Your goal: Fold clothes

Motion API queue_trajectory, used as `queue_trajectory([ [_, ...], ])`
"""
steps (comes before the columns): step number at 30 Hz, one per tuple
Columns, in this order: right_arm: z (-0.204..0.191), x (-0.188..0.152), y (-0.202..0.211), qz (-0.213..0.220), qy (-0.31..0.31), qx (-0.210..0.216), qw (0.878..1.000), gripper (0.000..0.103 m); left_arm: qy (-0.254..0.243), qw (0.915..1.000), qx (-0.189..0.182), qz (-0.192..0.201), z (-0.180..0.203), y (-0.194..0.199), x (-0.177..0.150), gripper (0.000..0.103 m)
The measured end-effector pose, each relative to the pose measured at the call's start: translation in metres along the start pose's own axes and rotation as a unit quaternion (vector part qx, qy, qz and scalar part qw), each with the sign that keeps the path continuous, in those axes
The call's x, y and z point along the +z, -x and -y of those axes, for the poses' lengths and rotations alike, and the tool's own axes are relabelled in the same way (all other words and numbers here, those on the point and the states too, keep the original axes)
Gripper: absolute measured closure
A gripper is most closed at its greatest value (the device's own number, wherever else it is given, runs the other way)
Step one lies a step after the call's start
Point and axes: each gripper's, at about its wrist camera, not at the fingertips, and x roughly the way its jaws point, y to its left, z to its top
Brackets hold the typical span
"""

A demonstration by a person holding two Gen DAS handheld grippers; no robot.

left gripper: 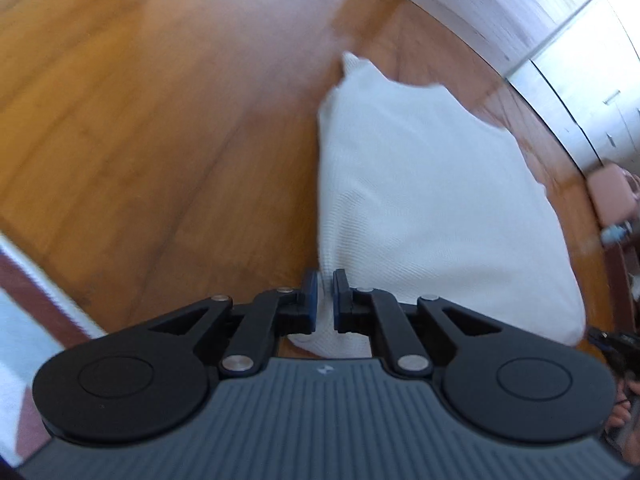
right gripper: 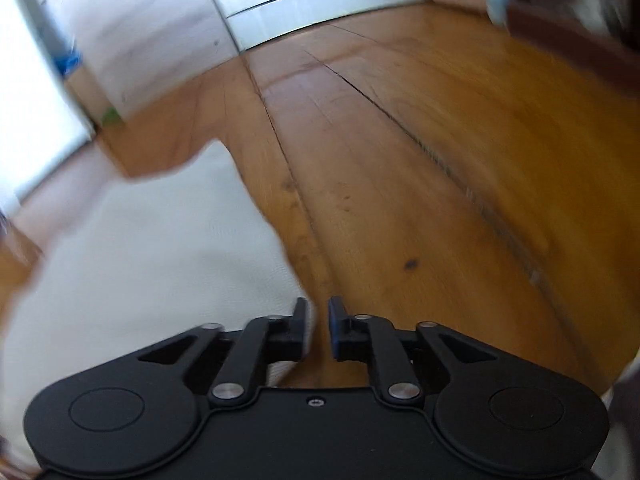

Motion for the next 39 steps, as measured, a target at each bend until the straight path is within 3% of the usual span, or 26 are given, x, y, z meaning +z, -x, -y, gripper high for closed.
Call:
queue_trajectory([
  [1, 0.002, -0.001, 0.001, -0.010, -0.012, 0.007, 1.000, 0.053, 0.005, 1.0000, 0.000, 0.000, 0.001, 0.002, 0.000, 0.091],
  [3, 0.006, -0.004, 0.002, -0.023, -0.033, 0.033, 0.999, 0.051, 0.016, 0.9999, 0.001, 0.000, 0.003, 0.006, 0.000, 0.080],
  [5, 0.012, -0.007, 0.000, -0.037, -0.069, 0.068, 0.995, 0.039, 0.038, 0.9991, -0.011, -0.013, -0.001, 0.007, -0.005, 0.072],
  [6, 0.016, -0.009, -0.004, -0.043, -0.096, 0.089, 0.990, 0.038, 0.051, 0.9982, -0.020, -0.023, -0.004, 0.007, -0.008, 0.069],
  [8, 0.020, -0.013, -0.016, -0.059, -0.146, 0.116, 0.981, 0.036, 0.088, 0.9937, -0.046, -0.051, -0.010, 0.000, -0.017, 0.050],
  [10, 0.027, -0.019, -0.025, -0.075, -0.191, 0.136, 0.969, 0.036, 0.126, 0.9859, -0.075, -0.080, -0.014, -0.010, -0.026, 0.050],
  [12, 0.029, -0.025, -0.031, -0.081, -0.227, 0.157, 0.958, 0.036, 0.137, 0.9831, -0.090, -0.081, -0.010, -0.017, -0.029, 0.050],
  [18, 0.030, -0.041, -0.048, -0.114, -0.346, 0.197, 0.910, 0.036, 0.151, 0.9845, -0.087, -0.020, 0.000, -0.023, -0.034, 0.048],
  [21, 0.024, -0.039, -0.051, -0.103, -0.326, 0.183, 0.922, 0.035, 0.163, 0.9823, -0.092, 0.001, 0.000, -0.031, -0.032, 0.047],
  [24, 0.020, -0.030, -0.055, -0.087, -0.309, 0.178, 0.930, 0.035, 0.122, 0.9893, -0.075, 0.027, 0.007, -0.029, -0.025, 0.048],
  [27, 0.013, -0.024, -0.065, -0.068, -0.294, 0.192, 0.934, 0.035, 0.087, 0.9930, -0.056, 0.058, 0.011, -0.029, -0.023, 0.050],
  [33, -0.006, -0.021, -0.077, -0.029, -0.282, 0.200, 0.938, 0.033, 0.077, 0.9911, -0.027, 0.105, 0.013, -0.024, -0.028, 0.048],
  [34, -0.008, -0.022, -0.077, -0.025, -0.284, 0.201, 0.937, 0.035, 0.075, 0.9907, -0.022, 0.111, 0.012, -0.022, -0.028, 0.052],
  [35, -0.008, -0.023, -0.076, -0.018, -0.286, 0.203, 0.936, 0.067, 0.070, 0.9901, -0.019, 0.120, 0.011, -0.018, -0.028, 0.071],
  [36, -0.008, -0.024, -0.071, -0.010, -0.287, 0.209, 0.935, 0.089, 0.058, 0.9900, -0.012, 0.128, 0.011, -0.014, -0.026, 0.088],
  [37, -0.008, -0.024, -0.065, -0.006, -0.283, 0.219, 0.934, 0.090, 0.031, 0.9901, 0.000, 0.137, 0.015, -0.009, -0.023, 0.099],
  [39, -0.015, -0.021, -0.049, 0.008, -0.245, 0.222, 0.944, 0.090, -0.014, 0.9878, 0.011, 0.155, 0.023, 0.001, -0.019, 0.099],
])
